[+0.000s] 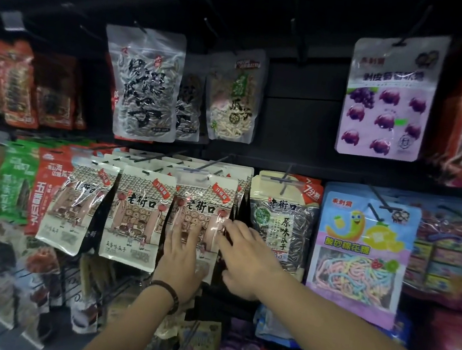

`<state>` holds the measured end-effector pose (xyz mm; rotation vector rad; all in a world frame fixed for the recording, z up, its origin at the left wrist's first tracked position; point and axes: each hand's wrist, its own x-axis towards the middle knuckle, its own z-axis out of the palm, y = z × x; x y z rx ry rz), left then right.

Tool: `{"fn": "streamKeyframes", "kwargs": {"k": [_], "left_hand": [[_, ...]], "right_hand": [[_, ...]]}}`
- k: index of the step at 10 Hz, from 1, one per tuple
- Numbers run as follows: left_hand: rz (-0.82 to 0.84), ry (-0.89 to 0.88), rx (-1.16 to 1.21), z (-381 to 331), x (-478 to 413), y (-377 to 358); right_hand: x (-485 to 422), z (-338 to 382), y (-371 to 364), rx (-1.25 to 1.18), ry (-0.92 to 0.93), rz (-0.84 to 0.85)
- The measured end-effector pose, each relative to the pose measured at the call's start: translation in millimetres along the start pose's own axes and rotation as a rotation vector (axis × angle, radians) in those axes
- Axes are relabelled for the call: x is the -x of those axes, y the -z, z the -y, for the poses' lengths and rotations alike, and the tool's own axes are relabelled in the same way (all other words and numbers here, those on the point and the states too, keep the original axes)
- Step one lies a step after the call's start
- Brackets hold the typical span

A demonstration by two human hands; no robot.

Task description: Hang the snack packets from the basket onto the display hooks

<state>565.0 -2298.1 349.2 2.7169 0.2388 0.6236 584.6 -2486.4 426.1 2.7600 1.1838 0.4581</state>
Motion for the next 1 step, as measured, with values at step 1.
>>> {"fn": "streamKeyframes", "kwargs": {"k": [1], "left_hand": [[-0.008,-0.038,-0.107,-17.2,15.0,5.1]], "right_hand": [[21.8,-9.6,11.6,0.013,-0.074,0.003]]}}
